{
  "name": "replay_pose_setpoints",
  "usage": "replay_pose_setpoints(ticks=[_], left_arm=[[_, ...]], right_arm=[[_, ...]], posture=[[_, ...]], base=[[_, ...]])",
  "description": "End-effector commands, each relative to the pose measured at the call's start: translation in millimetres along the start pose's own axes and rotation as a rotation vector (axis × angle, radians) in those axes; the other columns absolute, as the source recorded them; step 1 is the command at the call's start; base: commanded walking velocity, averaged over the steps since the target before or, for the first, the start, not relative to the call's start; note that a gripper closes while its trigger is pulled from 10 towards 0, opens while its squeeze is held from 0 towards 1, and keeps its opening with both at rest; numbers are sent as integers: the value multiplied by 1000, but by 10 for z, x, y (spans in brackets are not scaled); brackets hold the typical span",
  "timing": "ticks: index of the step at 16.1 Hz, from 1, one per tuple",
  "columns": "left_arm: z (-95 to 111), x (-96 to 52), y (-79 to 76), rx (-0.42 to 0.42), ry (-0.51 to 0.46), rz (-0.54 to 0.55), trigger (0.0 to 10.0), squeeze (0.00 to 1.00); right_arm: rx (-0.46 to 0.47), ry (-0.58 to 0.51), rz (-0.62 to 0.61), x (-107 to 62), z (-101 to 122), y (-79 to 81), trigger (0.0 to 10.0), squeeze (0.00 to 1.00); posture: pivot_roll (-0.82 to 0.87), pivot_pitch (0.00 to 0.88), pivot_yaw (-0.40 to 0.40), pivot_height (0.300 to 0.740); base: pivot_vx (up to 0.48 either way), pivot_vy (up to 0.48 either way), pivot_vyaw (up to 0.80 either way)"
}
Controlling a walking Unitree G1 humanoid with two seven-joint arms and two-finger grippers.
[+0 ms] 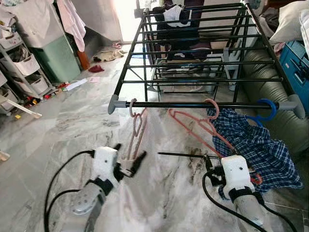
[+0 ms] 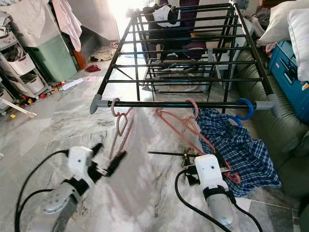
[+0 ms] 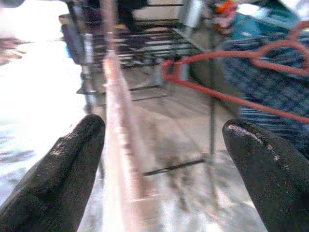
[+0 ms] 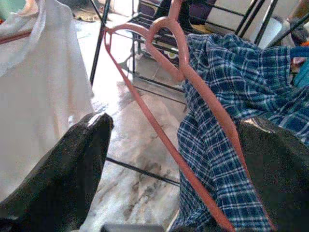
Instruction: Hang hanger
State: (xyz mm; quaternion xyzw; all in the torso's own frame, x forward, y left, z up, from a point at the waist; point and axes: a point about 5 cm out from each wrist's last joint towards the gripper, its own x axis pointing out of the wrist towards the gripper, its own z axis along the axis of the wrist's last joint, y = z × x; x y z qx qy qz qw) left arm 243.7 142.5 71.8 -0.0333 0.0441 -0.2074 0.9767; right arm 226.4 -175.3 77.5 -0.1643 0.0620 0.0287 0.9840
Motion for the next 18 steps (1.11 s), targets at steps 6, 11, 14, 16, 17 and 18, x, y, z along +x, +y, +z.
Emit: replay_pose_setpoints(ticks=[6, 11, 14, 16, 17, 18], left_arm=[[-60, -63, 148, 87, 37, 181, 10000, 0], [-66, -125, 170, 85, 32, 266, 10000, 0], [-64, -122, 207, 91, 25, 315, 10000, 0], [-63, -119, 196, 90, 25, 315, 10000, 0], [-66, -124, 202, 96, 27, 319, 10000, 0], [-80, -128, 222, 104, 33, 326, 10000, 0]], right_arm=[[12, -54, 97, 44, 127, 170, 10000, 4], [-7, -80, 180, 149, 186, 241, 10000, 0], [-10, -98, 199, 226, 242, 254, 10000, 0], [-10, -99, 205, 232, 243, 258, 10000, 0], [-2, -102, 209, 234, 255, 274, 10000, 0], [9, -103, 209, 232, 259, 289, 10000, 0]], posture=[[-120, 0, 107, 740], [-76, 0, 63, 740], [-64, 0, 51, 740], [-63, 0, 51, 740], [-67, 0, 53, 740], [-74, 0, 58, 740]], base=[[0, 0, 667], [0, 0, 800], [0, 0, 800], [0, 0, 800], [0, 0, 800], [0, 0, 800]])
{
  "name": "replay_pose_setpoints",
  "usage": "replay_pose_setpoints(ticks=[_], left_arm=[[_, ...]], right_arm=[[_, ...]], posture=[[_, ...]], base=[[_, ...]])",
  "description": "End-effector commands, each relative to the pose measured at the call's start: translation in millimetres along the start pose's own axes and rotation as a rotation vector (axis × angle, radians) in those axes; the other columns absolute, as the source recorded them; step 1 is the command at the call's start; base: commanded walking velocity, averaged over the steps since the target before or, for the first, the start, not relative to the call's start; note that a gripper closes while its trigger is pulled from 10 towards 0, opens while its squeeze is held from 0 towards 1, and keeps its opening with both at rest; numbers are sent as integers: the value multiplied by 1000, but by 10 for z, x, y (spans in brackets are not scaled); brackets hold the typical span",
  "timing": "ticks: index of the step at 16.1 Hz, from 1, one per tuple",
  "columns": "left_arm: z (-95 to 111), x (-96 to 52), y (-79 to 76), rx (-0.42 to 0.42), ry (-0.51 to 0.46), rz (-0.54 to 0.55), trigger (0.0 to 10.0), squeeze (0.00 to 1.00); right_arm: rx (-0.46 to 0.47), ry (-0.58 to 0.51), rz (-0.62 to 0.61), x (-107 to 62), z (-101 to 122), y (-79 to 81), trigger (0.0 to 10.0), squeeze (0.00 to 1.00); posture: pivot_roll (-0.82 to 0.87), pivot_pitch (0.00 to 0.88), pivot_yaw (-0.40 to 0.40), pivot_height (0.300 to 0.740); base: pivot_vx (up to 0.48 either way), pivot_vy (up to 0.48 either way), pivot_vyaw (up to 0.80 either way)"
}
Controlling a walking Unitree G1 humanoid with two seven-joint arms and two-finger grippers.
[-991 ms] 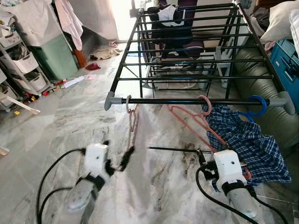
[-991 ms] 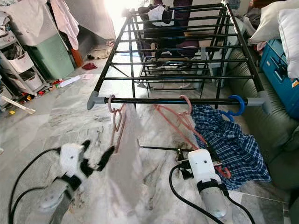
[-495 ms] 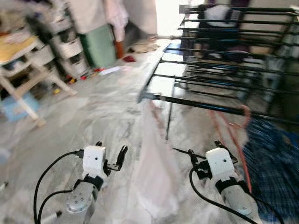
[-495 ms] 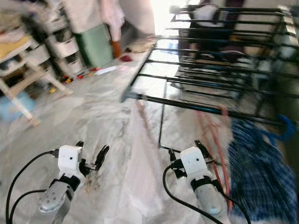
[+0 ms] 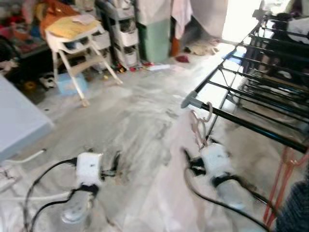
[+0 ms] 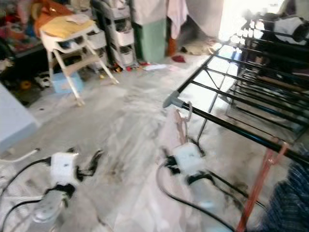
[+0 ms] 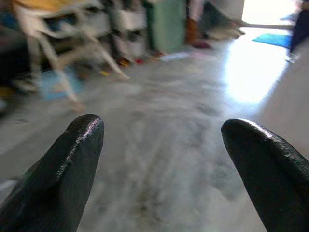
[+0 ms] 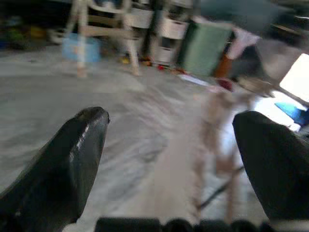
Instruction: Hang hanger
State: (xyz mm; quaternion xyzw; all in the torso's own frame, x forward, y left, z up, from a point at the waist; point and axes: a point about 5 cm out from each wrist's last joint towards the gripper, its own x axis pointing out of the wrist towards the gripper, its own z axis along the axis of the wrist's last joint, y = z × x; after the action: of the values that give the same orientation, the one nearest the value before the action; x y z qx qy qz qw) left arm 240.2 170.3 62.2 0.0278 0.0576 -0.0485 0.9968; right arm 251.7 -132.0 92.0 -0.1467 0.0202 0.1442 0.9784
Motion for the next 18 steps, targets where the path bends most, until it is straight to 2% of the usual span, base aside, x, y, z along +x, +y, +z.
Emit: replay_pose_setpoints(ticks=[1, 5, 13, 18], left_arm=[[3, 6, -23, 7, -5, 3, 10000, 0], [-1, 57, -21, 10, -3, 23, 10000, 0], [-11, 146, -115, -2, -10, 3, 10000, 0], [-32, 120, -84, -14, -8, -13, 10000, 0]], right_arm=[[-4, 19, -8, -36, -49, -46, 10000, 0], [2, 11, 3, 0, -32, 7, 10000, 0], [0, -16, 47, 109, 18, 96, 10000, 0], [8, -12, 52, 114, -4, 117, 10000, 0]], posture=[[-76, 0, 61, 740], [-83, 0, 61, 740], [-75, 0, 57, 740], [-67, 0, 59, 740]], base=[[0, 0, 800], [0, 0, 800], [0, 0, 800], [0, 0, 800]])
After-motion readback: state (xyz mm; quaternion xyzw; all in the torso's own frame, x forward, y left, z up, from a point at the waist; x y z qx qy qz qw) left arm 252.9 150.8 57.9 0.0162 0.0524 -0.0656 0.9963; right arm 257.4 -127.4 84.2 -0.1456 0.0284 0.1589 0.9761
